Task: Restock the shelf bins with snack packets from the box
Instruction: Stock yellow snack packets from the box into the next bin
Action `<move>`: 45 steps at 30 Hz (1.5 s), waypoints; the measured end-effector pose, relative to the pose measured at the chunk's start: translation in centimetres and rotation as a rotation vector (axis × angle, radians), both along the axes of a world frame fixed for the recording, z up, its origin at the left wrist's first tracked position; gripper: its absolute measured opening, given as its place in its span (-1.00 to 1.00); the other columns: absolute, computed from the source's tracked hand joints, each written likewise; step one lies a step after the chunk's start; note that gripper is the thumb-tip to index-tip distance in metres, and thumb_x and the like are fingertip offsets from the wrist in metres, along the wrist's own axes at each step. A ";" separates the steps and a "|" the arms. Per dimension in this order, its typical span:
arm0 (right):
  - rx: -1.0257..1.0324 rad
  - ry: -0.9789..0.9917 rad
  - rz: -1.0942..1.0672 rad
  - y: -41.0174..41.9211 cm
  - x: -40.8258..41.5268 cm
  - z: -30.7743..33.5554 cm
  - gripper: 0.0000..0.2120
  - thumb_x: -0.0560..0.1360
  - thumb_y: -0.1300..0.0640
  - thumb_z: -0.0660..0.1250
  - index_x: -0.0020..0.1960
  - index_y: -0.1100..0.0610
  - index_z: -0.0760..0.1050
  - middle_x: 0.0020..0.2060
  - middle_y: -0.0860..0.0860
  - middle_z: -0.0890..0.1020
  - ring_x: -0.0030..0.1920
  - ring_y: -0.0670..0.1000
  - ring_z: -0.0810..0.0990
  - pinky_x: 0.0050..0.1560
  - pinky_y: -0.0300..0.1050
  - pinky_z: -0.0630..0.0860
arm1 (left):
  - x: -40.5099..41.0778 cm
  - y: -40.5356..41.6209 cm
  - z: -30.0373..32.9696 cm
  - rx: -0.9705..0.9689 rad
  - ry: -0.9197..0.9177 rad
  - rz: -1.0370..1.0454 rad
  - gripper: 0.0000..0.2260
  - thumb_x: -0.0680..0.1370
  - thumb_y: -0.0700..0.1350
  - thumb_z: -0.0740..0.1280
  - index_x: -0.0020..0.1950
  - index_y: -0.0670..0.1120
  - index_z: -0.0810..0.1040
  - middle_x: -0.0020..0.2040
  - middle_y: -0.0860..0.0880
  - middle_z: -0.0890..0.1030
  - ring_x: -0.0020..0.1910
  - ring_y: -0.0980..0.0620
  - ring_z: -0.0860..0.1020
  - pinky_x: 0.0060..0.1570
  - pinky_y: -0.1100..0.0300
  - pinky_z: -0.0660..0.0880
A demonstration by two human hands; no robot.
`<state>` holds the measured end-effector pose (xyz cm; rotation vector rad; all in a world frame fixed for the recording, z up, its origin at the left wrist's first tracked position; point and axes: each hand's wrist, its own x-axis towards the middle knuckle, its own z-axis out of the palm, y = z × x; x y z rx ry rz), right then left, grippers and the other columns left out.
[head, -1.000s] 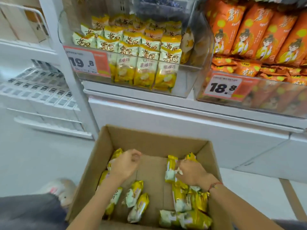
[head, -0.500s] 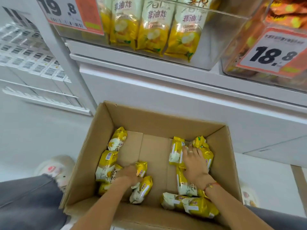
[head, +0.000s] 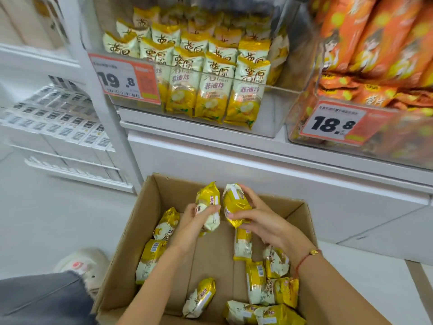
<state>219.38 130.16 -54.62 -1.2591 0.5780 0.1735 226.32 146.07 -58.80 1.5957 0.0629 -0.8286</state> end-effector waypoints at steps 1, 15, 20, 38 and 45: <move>0.023 -0.027 0.025 -0.1 0.0 1.0 -0.21 0.34 0.45 0.45 0.42 -0.09 0.31 0.30 0.01 0.50 0.11 -0.02 0.62 -0.08 -0.14 0.58 | -0.3 -0.1 1.4 -0.034 -0.065 0.048 -0.63 0.41 0.03 0.49 0.12 -0.06 0.47 -0.05 0.00 0.61 -0.14 0.11 0.59 -0.22 0.33 0.52; 0.049 -0.415 -0.117 0.7 -0.5 13.3 -0.59 0.46 0.08 0.42 0.28 0.18 0.52 0.14 0.15 0.64 0.11 0.13 0.62 0.02 -0.08 0.59 | 1.3 -1.2 14.3 -0.577 -0.106 0.027 -0.33 0.19 -0.13 0.53 0.28 -0.17 0.46 -0.04 -0.09 0.68 -0.11 0.01 0.65 -0.20 0.20 0.60; -0.171 -0.471 -0.191 0.5 -0.7 16.3 -0.42 0.24 -0.08 0.54 0.19 0.13 0.59 0.00 0.04 0.68 -0.10 -0.03 0.63 -0.09 -0.13 0.54 | 2.6 0.4 18.5 -0.473 -0.356 -0.022 -0.20 0.19 -0.04 0.64 0.37 0.08 0.41 0.04 0.10 0.69 0.07 0.09 0.63 0.07 0.19 0.52; -0.443 -0.689 -0.369 0.2 -1.2 19.1 -0.53 0.27 0.01 0.44 0.14 -0.19 0.45 -0.01 -0.32 0.62 0.01 -0.33 0.59 -0.15 -0.40 0.52 | 2.9 -3.1 24.4 -0.827 0.189 -0.182 -0.69 0.52 0.03 0.37 0.20 -0.07 0.57 0.13 -0.14 0.62 0.02 -0.09 0.62 0.11 0.12 0.56; -0.618 -0.734 -0.454 -2.0 -1.7 19.6 -0.49 0.33 0.09 0.47 0.24 -0.15 0.45 0.03 -0.29 0.63 0.04 -0.29 0.60 -0.11 -0.42 0.50 | 4.8 -4.5 27.5 -0.476 -0.474 -0.044 -0.40 0.23 0.05 0.61 0.24 0.09 0.53 0.12 0.03 0.67 0.10 0.05 0.64 0.09 0.18 0.53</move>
